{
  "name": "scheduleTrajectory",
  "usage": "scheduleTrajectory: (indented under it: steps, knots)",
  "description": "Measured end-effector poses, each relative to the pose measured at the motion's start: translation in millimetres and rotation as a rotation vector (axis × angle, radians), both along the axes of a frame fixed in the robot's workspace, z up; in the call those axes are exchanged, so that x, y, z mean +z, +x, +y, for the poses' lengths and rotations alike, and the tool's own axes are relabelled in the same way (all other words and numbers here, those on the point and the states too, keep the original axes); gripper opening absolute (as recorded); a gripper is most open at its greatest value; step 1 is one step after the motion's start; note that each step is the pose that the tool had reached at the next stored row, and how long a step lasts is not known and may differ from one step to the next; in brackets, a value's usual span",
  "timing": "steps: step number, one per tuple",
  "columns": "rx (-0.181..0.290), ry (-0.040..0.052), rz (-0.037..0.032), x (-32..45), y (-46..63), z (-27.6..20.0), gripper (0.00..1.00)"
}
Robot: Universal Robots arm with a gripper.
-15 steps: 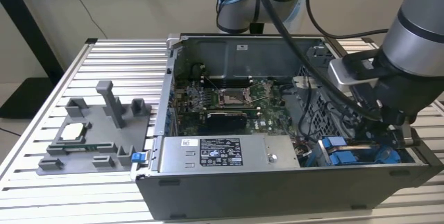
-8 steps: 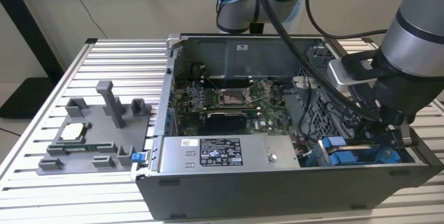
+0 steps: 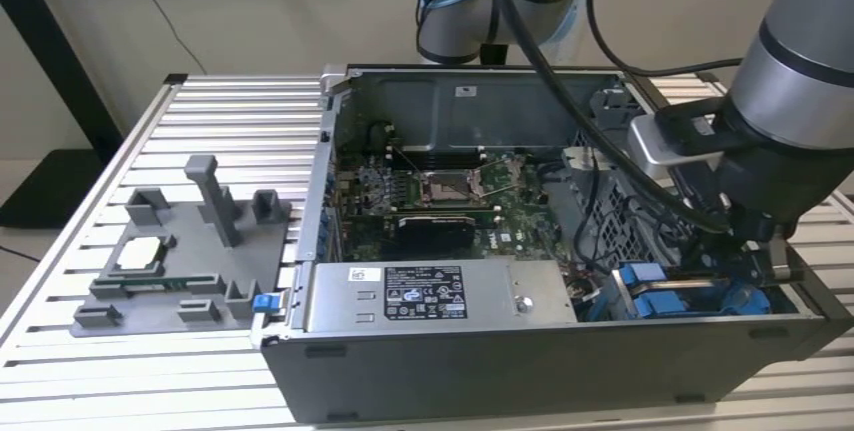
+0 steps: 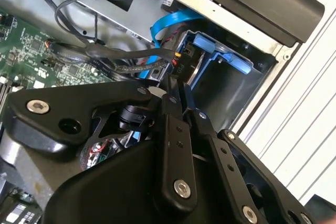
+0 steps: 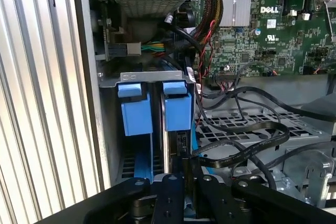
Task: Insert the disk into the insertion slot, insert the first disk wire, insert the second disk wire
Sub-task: 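Insert the second disk wire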
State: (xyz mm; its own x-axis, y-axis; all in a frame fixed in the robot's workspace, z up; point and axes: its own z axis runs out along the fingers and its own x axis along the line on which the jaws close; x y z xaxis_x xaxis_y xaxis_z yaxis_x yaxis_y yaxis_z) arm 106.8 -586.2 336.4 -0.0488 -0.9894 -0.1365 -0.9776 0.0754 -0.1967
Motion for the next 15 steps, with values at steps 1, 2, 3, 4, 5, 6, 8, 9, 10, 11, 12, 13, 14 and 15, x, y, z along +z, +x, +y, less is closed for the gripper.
scheduleTrajectory:
  steps: [1,2,3,4,5,6,8,9,10,11,12,13,14,15]
  knots:
    - [0.000,0.0000,0.0000,-0.8,0.0,0.0,0.00]
    - [0.000,0.0002,0.0000,-1.2,0.0,0.0,0.00]
    - [0.000,0.0006,0.0000,-1.5,0.0,0.0,0.00]
    - [0.000,0.0013,0.0000,-1.7,0.0,0.0,0.00]
    - [0.000,0.0015,0.0000,-1.7,0.0,0.0,0.00]
    - [0.000,0.0018,0.0002,-1.6,0.0,0.0,0.00]
    - [0.000,0.0024,0.0009,-0.7,-0.1,0.0,0.00]
    - [0.000,0.0028,0.0011,-0.2,-0.1,0.0,0.00]
    - [0.000,0.0027,0.0012,0.3,0.0,0.0,0.00]
    - [0.000,0.0027,0.0012,1.1,0.0,0.0,0.00]
    - [0.000,0.0023,0.0012,1.9,0.0,0.0,0.00]
    - [0.000,0.0018,0.0011,2.3,0.0,0.0,0.00]
    - [0.000,0.0016,0.0011,2.4,0.0,0.0,0.00]
    - [0.000,0.0018,0.0009,2.3,0.0,0.1,0.00]
